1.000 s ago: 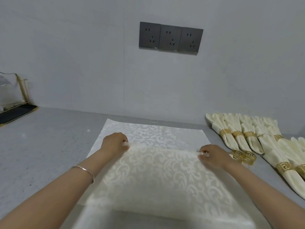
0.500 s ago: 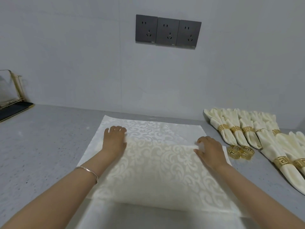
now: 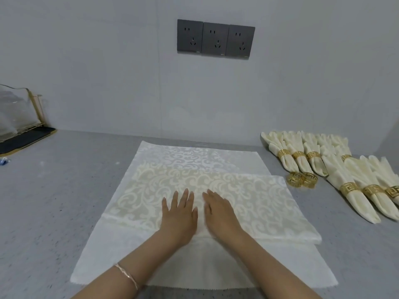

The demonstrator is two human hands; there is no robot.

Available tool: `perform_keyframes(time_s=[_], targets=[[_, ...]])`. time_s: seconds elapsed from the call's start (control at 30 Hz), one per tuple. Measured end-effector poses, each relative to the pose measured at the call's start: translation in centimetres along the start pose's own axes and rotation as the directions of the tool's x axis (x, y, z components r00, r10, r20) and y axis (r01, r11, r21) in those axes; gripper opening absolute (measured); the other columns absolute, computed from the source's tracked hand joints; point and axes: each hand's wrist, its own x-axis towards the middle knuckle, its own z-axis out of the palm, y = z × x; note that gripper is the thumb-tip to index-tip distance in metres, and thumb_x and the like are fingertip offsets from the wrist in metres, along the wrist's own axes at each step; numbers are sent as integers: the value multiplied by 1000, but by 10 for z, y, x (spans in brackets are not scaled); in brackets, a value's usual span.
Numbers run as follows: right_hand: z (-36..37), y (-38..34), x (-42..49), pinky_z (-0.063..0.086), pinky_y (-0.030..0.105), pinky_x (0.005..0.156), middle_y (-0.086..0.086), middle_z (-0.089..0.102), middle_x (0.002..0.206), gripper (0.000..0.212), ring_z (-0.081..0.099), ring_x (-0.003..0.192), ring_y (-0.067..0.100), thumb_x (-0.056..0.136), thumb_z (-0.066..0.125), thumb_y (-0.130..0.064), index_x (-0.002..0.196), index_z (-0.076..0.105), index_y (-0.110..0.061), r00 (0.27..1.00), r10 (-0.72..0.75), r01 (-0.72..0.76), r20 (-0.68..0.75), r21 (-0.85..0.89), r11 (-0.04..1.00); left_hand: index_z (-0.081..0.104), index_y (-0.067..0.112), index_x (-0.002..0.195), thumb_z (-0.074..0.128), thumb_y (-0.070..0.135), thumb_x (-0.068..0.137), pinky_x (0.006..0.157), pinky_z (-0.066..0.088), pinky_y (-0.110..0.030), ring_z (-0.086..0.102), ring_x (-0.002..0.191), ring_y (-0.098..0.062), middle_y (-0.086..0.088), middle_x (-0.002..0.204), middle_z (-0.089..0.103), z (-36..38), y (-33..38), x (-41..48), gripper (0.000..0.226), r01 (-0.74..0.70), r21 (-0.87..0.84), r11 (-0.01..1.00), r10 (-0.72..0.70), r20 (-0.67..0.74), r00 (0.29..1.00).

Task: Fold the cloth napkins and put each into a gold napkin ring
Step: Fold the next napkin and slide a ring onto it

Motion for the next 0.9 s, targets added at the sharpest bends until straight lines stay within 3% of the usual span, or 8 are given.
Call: perform_keyframes(time_s=[0.13, 0.43, 0.7, 0.9], targets=[[10, -2, -7, -3, 34, 118, -2, 8, 160, 48, 0, 147, 13, 104, 18, -24, 152, 15, -22, 1000, -9, 8, -7, -142, 990, -10, 20, 152, 7, 35, 104, 118, -10, -48, -16, 146, -21, 5, 159, -15, 3, 0, -2, 53, -1, -7, 1000, 0, -35, 999], [-11, 47, -20, -9, 42, 117, -8, -8, 159, 56, -11, 146, 16, 98, 12, -55, 150, 2, -38, 987, 149, -132, 66, -212, 968, -6, 25, 153, 10, 54, 99, 117, -10, -49, -14, 147, -22, 6, 160, -13, 0, -33, -1, 63, 111, -55, 992, -114, -51, 992], [-56, 131, -49, -1, 36, 119, -3, -5, 160, 63, -3, 147, 15, 98, 14, -54, 153, 2, -24, 948, 320, -310, -3, -249, 918, -5, 22, 153, 11, 62, 95, 118, -5, -48, -9, 148, -22, 3, 160, -10, -11, -94, 4, 72, 276, -35, 960, -278, -58, 959], [-66, 148, -49, 2, 41, 119, 1, -4, 160, 67, -3, 147, 19, 98, 13, -54, 152, 1, -17, 925, 380, -357, 5, -326, 875, -2, 17, 153, 12, 60, 96, 120, -3, -42, -7, 148, -21, 1, 161, -8, -14, -114, 0, 73, 272, -53, 961, -276, -80, 958]])
